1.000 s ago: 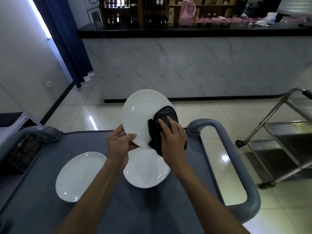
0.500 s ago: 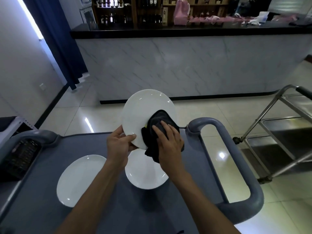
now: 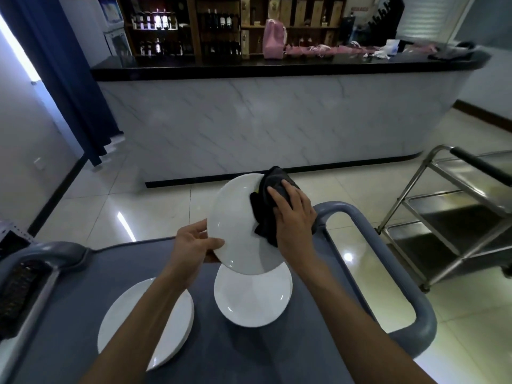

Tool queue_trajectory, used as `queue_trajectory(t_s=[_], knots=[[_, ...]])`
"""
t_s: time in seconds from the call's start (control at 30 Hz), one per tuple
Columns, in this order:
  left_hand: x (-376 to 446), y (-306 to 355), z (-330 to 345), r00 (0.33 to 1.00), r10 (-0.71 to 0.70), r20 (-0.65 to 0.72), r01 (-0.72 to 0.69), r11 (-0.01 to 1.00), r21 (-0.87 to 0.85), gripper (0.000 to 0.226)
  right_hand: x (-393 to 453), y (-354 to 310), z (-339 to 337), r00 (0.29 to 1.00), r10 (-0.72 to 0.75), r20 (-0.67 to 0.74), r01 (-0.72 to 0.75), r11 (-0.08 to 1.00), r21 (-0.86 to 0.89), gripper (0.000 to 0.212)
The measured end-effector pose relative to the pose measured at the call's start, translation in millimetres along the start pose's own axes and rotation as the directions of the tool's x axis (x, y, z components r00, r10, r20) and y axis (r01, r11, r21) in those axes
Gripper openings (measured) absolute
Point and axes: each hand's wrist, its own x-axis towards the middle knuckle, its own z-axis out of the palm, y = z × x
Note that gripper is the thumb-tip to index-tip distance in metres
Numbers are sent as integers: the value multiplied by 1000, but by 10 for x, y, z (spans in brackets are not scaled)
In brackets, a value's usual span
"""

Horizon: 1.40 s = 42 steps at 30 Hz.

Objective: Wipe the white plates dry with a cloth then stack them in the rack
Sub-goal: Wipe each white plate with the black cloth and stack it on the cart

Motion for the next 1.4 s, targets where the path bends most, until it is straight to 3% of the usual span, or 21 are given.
queue_trajectory(t_s=[0.3, 0.53, 0.87, 1.4], knots=[[41, 106, -284, 984, 25, 175, -42, 994, 97, 47, 14, -240, -86, 997, -59, 47, 59, 998, -11, 47], [42, 79, -392, 966, 32, 257, -70, 988, 141, 48, -82, -456, -37, 977, -210, 38, 211, 977, -39, 47], [7, 111, -595, 924, 97, 369, -171, 970, 171, 48, -149, -528, -112, 982, -144, 126, 150, 988, -44, 51], [-30, 175, -775, 905, 175, 388, -275, 937, 217, 54, -194, -688, -280, 978, -158, 137, 153, 987, 46, 56]])
